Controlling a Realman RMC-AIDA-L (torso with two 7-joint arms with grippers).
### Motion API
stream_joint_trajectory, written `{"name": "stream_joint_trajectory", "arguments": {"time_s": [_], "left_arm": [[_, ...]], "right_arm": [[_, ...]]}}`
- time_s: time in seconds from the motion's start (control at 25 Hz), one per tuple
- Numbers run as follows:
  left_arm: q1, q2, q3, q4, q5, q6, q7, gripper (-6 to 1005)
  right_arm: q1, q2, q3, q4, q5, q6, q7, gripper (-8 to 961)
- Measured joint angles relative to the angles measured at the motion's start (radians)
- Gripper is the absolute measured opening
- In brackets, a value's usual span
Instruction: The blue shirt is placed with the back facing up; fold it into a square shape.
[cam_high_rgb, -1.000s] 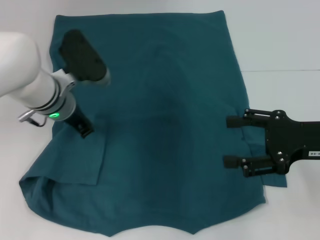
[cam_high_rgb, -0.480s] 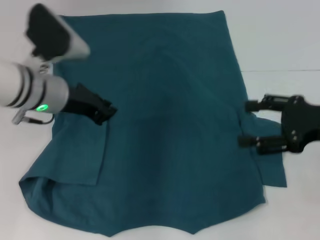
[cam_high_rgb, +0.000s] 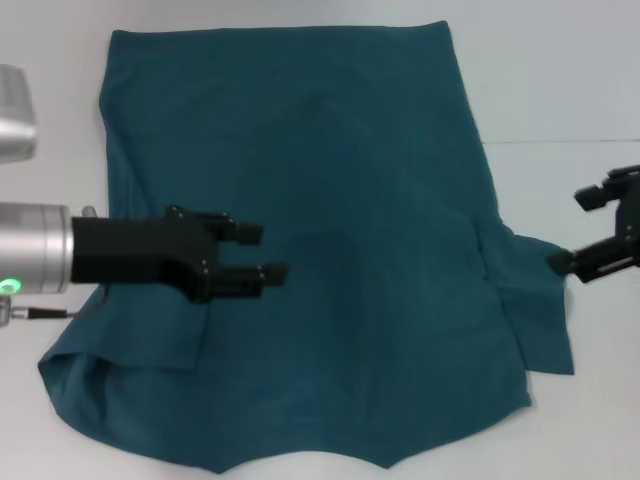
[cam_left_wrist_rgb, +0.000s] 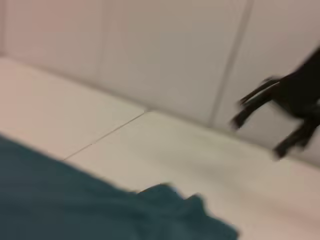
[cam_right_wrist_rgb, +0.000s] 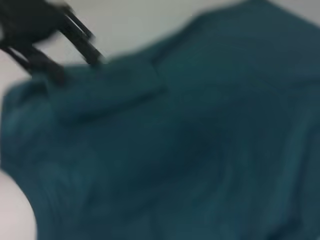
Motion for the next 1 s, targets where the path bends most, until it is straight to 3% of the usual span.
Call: {"name": "stream_joint_trajectory", "arguments": {"time_s": [0.2, 0.32, 0.44, 0.72, 1.0], "left_arm": [[-0.006, 0.024, -0.066, -0.085, -0.056, 0.129, 0.072, 693], [-0.004, 0.041, -0.07, -0.125, -0.058, 0.136, 0.082, 755], [0.005, 0.044, -0.07, -0.13, -0.048, 0.13, 0.083, 816], [0.019, 0.04, -0.061, -0.132, -0.04, 0.11, 0.087, 841], [0.014, 0.035, -0.06, -0.135, -0.018, 0.092, 0.088, 841]], "right_arm": [[0.085, 0.021, -0.096, 0.022, -0.313, -0.006, 0.045, 930], [0.097, 0.024, -0.181, 0.067, -0.396, 0.032, 0.082, 918], [0.096, 0.024, -0.245, 0.119, -0.438, 0.104, 0.119, 907], [0.098, 0.023, -0.321, 0.308, -0.448, 0.32, 0.17, 880], [0.126, 0.019, -0.327, 0.507, -0.45, 0.505, 0.18, 853]]}}
